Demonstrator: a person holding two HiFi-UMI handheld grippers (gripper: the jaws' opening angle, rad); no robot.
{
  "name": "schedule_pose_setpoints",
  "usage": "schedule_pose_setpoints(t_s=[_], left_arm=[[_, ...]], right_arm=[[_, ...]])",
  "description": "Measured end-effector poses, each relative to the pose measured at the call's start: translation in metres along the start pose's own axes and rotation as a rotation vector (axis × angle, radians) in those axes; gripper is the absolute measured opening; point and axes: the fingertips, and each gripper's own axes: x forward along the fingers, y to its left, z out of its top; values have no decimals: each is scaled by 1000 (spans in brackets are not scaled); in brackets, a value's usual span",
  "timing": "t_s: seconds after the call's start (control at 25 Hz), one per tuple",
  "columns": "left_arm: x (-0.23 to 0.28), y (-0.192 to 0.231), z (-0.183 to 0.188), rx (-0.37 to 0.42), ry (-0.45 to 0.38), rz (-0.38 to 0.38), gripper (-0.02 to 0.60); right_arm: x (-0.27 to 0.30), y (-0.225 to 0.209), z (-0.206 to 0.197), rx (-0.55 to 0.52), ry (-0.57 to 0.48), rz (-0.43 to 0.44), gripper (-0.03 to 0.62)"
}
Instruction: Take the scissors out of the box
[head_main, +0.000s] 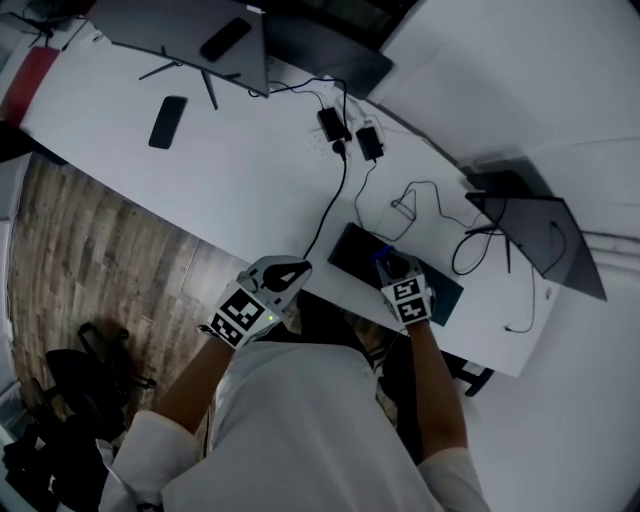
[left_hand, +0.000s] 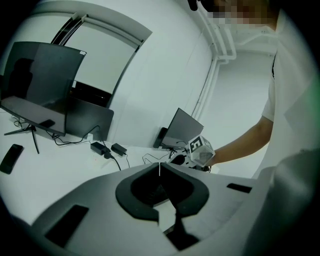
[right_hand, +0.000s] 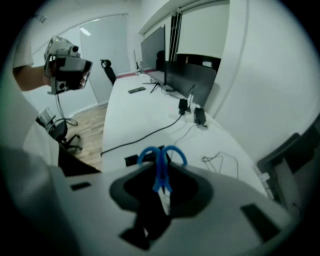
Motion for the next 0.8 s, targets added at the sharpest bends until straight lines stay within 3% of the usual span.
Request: schedule_pose_setpoints(t_s=[0.44,0.8], left_arm=[[-17,-33,5,57,21,-114,35],[-32,-67,8,73,-14,-77,35]], right_arm=[[-97,-3,12,249,-239,-122,109],[-166,5,-11,390,-405,-128,109]])
